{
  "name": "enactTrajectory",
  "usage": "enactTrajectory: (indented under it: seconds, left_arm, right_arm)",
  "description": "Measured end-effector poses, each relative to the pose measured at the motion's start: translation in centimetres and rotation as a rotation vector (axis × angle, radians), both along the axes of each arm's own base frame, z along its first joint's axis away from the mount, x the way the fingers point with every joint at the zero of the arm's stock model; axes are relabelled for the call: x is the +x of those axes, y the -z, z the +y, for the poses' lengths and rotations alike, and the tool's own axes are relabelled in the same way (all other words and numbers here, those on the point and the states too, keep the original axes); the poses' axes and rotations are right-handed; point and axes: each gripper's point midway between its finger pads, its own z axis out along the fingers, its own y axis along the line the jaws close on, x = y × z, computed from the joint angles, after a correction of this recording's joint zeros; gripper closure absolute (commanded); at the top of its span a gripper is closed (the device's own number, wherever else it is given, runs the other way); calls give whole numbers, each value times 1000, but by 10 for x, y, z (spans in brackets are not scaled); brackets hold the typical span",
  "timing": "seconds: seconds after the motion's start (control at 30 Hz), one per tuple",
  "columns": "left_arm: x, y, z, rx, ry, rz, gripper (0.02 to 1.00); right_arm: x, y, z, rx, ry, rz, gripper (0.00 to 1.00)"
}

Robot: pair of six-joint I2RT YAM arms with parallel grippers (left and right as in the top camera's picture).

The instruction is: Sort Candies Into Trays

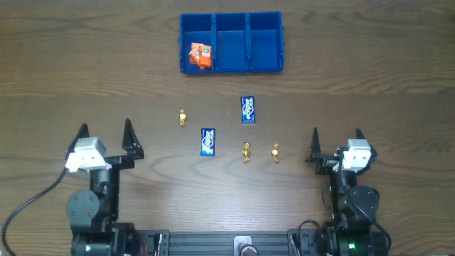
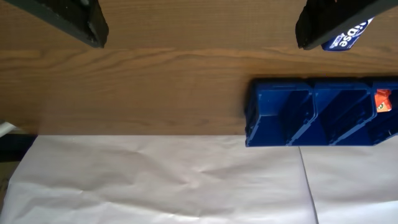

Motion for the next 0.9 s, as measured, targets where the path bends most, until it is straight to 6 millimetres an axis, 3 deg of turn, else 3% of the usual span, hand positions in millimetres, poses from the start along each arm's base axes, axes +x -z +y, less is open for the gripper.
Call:
enactTrajectory:
  seconds: [0.17, 0.8, 0.9]
  left_arm:
    - [1, 60, -3, 7, 15, 120, 20]
    - [-2, 64, -6, 8, 38, 157, 20]
    - [-2, 64, -6, 8, 38, 157, 20]
  right_arm:
    - [0, 0, 0, 0, 0, 0, 3]
    - [0, 0, 0, 0, 0, 0, 3]
    - [1, -21, -3, 16, 15, -84, 3]
